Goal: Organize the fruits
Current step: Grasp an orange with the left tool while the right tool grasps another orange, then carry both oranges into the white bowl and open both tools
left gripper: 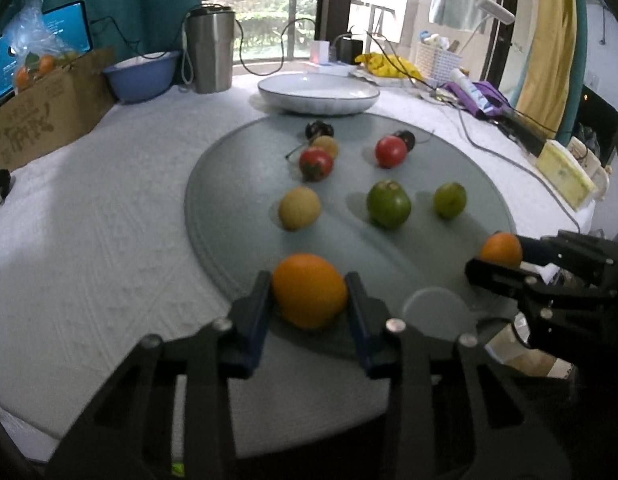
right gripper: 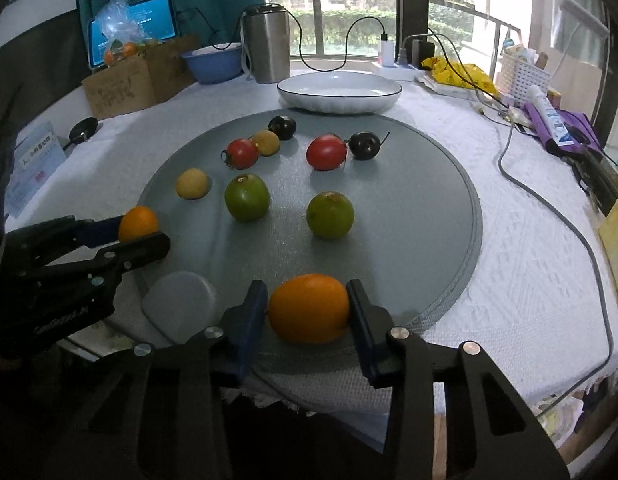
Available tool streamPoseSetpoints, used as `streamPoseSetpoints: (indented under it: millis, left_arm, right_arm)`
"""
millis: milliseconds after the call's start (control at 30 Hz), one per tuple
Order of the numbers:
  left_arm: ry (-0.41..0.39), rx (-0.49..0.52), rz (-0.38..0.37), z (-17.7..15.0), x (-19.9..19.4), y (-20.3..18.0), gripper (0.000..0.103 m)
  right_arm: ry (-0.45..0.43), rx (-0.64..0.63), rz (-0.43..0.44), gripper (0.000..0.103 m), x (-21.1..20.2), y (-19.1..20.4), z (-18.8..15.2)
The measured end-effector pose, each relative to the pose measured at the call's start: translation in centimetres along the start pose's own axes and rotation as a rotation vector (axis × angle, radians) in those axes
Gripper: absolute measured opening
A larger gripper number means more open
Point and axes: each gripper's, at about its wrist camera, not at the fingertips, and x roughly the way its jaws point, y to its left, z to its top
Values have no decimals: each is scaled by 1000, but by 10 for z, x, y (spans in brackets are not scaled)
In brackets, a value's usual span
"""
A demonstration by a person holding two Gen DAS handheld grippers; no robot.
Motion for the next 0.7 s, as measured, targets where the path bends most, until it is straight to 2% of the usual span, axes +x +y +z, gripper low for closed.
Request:
streamPoseSetpoints:
  millis: [333, 600, 700]
  left_arm:
    - [-31, -12, -8, 24, -5, 5, 37]
    - [-69, -10, -17, 54, -3, 7, 37]
    - [-79, -30, -42, 66, 1, 12, 37]
  right_arm:
    - [-44, -21, -2, 42, -4, -5, 23]
    - [-87, -35, -2, 43, -2, -13, 59]
    - [-97, -32, 13, 43, 3, -17, 73]
